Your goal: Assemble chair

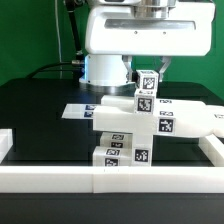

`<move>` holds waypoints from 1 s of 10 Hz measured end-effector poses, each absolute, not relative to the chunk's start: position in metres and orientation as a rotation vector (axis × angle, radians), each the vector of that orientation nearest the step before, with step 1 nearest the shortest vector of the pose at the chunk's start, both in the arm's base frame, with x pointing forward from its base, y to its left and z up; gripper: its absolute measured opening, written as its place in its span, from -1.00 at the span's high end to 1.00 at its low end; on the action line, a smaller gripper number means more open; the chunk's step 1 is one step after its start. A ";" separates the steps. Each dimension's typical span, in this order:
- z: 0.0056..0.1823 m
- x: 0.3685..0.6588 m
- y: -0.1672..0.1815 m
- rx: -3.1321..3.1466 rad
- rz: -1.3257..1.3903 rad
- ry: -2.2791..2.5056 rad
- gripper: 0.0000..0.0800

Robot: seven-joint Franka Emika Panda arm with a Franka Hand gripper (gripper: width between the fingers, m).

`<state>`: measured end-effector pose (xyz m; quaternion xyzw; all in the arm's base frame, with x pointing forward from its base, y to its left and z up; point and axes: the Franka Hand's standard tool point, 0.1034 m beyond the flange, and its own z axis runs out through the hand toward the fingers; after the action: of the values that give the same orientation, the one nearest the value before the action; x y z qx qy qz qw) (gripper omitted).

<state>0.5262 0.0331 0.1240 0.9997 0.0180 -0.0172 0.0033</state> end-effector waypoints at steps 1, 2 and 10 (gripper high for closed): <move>0.124 0.526 0.032 3.134 -0.054 0.056 0.29; 0.124 0.526 0.032 3.134 -0.054 0.055 0.29; 0.121 0.527 0.033 3.129 -0.027 0.057 0.29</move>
Offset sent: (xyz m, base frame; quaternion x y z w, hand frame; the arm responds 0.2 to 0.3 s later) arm -0.0090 -0.0019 -0.0089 0.0088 0.0083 0.0066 0.9999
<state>0.5272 0.0327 0.1212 0.9998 0.0181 -0.0086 0.0059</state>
